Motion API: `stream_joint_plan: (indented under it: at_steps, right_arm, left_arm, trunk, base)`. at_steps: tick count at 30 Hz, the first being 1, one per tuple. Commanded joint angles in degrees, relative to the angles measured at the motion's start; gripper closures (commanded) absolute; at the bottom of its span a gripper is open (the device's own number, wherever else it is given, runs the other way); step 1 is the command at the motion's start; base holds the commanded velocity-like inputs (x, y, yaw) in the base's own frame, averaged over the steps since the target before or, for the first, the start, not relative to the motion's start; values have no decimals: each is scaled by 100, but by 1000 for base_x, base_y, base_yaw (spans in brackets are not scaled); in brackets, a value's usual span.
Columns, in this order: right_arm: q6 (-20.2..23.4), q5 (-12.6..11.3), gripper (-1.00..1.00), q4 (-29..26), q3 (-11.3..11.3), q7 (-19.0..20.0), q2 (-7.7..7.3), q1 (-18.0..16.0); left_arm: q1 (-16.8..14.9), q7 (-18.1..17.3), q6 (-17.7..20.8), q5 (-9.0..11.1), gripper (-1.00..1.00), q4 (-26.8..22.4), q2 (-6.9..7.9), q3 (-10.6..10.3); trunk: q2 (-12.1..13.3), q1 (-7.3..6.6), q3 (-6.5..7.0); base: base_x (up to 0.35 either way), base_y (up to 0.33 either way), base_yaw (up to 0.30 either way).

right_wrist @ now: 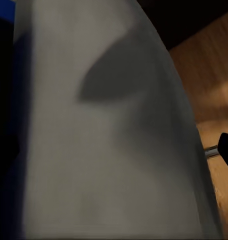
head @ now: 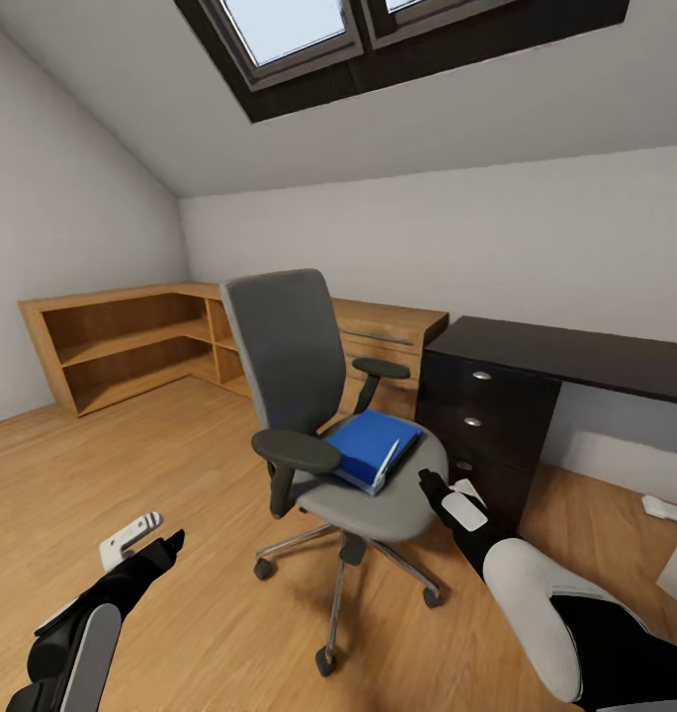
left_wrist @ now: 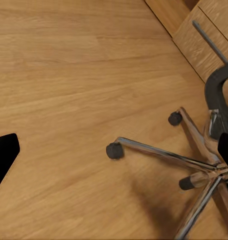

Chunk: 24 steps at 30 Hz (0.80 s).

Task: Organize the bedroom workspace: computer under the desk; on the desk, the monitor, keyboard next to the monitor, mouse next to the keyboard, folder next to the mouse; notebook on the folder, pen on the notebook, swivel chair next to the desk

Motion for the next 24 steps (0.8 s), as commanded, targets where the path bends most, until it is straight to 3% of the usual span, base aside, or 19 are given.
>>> stream_joint_plan:
  at_steps: [1,7,24]
  right_arm:
    - [-5,-9,-100,-7,-42,-15,5,-2]
    - [-5,-9,-100,-7,-47,-15,5,-2]
    - [-5,-9,-100,-6,-41,-12,5,-2]
  left_arm:
    - [-4,44,22,60,-100,-7,-3,4]
    - [-4,44,22,60,-100,-7,-3,4]
    - [-4,44,30,60,-100,-6,-3,9]
  trunk:
    - [-3,-1,-6]
    - [-3,-1,-6]
    - [-3,-1,-6]
  base:
    - [-4,0,32]
    - [-128,0,11]
    - [-284,0,1]
